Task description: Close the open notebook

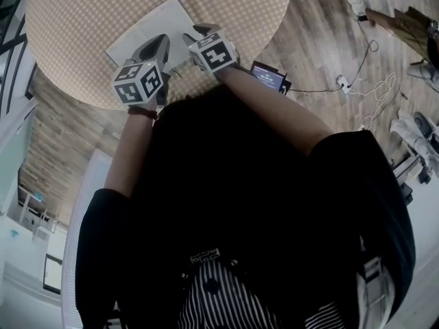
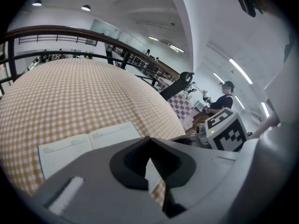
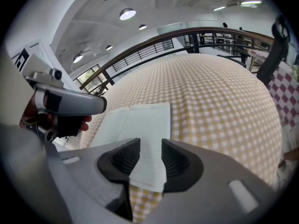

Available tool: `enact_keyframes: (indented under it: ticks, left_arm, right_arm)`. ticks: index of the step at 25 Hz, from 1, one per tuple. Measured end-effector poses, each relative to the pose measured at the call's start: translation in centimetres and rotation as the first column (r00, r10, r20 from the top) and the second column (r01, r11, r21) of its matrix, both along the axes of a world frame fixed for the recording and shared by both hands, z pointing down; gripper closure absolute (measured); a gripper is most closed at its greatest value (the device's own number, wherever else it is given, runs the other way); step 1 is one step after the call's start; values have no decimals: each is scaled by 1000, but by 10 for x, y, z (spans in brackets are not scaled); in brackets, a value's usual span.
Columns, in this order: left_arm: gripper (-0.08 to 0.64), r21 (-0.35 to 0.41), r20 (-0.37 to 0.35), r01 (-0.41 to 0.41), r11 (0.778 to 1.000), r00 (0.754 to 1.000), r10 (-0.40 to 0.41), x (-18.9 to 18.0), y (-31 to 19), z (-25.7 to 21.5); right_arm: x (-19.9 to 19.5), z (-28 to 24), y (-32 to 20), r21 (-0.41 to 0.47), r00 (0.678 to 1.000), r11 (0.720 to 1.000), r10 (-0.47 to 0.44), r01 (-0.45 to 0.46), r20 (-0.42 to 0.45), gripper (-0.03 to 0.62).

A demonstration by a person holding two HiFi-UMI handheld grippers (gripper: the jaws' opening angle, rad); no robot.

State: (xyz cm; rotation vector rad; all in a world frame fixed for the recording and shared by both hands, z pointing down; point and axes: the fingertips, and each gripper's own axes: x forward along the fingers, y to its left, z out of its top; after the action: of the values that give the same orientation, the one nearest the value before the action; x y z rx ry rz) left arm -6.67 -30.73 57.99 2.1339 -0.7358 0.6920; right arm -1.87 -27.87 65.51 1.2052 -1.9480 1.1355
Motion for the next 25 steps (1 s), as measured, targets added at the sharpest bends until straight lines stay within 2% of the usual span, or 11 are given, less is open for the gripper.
enact_keyframes:
  ticks: [6, 11, 17, 19, 25]
  left_arm:
    - [555, -127, 93, -43, 991, 994, 55, -7, 25, 64]
    - [555, -196, 100, -9, 980, 995, 29, -18, 29, 88]
    - [555, -197, 140, -38, 980, 988, 66, -31, 39, 103]
    - [555, -208, 130, -33, 978, 990, 61, -32, 35, 108]
    - [557, -208, 139, -43, 977, 988, 73, -30, 35, 117]
  right_arm:
    - [17, 20, 7, -72, 1000, 997, 20, -21, -17, 460]
    - [19, 34, 7, -117, 999, 993, 37, -35, 17, 449]
    - [11, 49, 21, -156, 998, 987, 45, -39, 33, 449]
    - [12, 51, 14, -150, 999, 988, 37, -32, 30, 449]
    - [16, 52, 11, -148, 998, 988, 34, -43, -60, 449]
